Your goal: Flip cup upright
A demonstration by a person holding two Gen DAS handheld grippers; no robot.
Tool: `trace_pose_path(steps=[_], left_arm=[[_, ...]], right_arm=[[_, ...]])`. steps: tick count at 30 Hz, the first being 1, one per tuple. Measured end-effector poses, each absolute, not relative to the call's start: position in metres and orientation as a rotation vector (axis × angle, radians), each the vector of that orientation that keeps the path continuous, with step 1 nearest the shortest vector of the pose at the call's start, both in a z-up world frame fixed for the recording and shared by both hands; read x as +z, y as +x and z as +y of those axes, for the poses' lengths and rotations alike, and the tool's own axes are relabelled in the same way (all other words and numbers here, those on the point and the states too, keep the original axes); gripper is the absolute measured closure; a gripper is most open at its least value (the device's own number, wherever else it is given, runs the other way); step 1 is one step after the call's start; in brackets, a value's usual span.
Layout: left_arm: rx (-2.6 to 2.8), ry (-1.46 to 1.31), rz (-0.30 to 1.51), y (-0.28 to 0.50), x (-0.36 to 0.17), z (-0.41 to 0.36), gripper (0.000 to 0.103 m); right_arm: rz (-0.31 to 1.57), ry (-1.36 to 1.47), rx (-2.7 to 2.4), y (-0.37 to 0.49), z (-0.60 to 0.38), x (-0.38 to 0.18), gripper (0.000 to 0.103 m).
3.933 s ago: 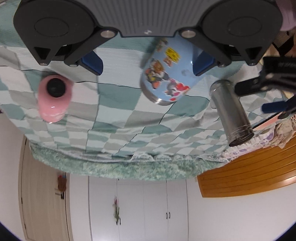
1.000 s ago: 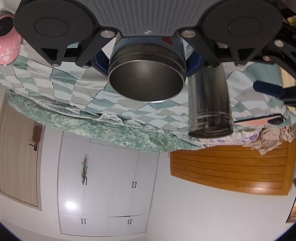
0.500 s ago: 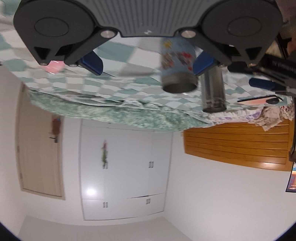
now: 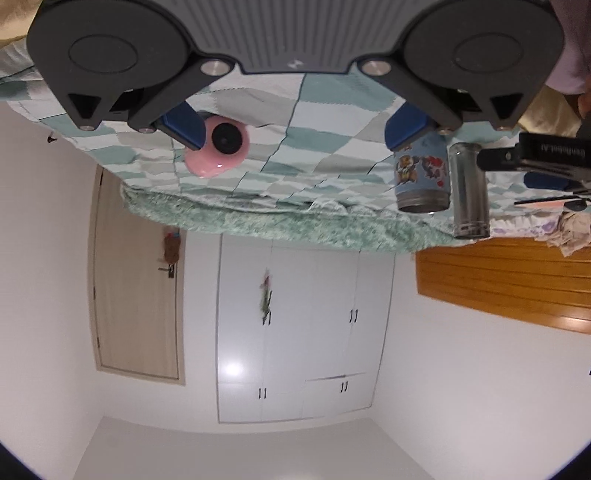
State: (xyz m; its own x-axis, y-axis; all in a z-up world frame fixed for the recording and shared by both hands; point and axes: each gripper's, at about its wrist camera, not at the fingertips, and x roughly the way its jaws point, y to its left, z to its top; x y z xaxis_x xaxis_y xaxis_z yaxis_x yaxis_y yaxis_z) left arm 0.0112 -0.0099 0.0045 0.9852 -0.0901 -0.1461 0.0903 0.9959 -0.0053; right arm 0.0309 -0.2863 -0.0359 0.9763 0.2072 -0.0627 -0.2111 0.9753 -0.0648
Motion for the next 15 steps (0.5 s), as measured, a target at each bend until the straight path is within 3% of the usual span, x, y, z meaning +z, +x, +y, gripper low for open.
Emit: trace_pose_path(steps=[15], left_arm=[[-0.08, -0.012, 0.118, 0.0063, -0.0011, -0.0046, 0.0]], right_arm=[[0.017, -0.042, 0.151, 0.0252, -0.2904, -0.0377, 0.0]])
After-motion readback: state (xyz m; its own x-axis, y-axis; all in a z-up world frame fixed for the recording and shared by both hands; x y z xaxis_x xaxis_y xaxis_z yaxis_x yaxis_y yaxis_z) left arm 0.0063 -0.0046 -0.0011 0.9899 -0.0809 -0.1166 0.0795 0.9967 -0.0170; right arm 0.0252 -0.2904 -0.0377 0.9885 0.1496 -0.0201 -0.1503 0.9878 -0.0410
